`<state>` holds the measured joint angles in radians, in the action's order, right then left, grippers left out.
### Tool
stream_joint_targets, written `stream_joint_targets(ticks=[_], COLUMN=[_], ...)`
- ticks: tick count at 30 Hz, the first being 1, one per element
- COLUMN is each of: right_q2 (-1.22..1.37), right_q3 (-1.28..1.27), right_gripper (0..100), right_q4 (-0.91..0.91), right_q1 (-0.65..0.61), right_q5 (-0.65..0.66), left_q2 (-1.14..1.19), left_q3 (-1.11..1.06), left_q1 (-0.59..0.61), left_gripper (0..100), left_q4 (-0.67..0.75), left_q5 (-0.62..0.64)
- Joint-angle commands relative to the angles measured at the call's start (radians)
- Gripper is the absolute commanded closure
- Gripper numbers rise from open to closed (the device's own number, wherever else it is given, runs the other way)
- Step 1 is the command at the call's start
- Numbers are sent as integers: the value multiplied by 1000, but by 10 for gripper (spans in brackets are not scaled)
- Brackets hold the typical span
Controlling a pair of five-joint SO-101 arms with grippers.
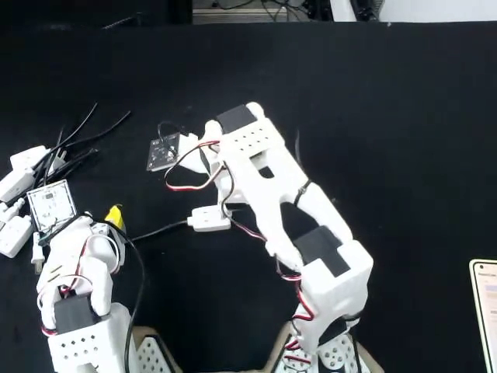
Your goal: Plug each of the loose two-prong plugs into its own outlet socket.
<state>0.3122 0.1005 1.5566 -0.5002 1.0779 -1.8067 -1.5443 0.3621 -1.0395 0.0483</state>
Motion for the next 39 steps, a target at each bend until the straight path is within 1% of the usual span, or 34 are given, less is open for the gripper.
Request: stream_joint_targets(ticks=[1,12,17,19,22,24,27,29,32,39], right_q2=[-15,-30,-153,-205,-237,-217,-168,-143,-133,-125], right_q3=[10,21,19,5,-77,-150,-246,-272,-274,-275], right_gripper=[988,988,988,988,988,988,988,988,988,986], right_q4=[-9,-2,66,106,117,78,-48,-117,-167,-213], right_q1=[-12,12,51,64,98,132,161,158,144,57], right_q5=[-12,-14,-15,-48,-117,-170,-255,-311,-387,-405], left_q2=[-5,-5,-5,-5,-5,-5,-5,-5,-5,-5], left_q3=[70,70,70,70,70,70,70,70,70,70], left_q1=[8,8,8,8,8,8,8,8,8,7], left_gripper=[797,797,797,796,796,796,796,796,796,796], left_q4=[0,0,0,0,0,0,2,2,2,0], left_q5=[-5,-5,-5,-5,-5,-5,-5,-5,-5,-5])
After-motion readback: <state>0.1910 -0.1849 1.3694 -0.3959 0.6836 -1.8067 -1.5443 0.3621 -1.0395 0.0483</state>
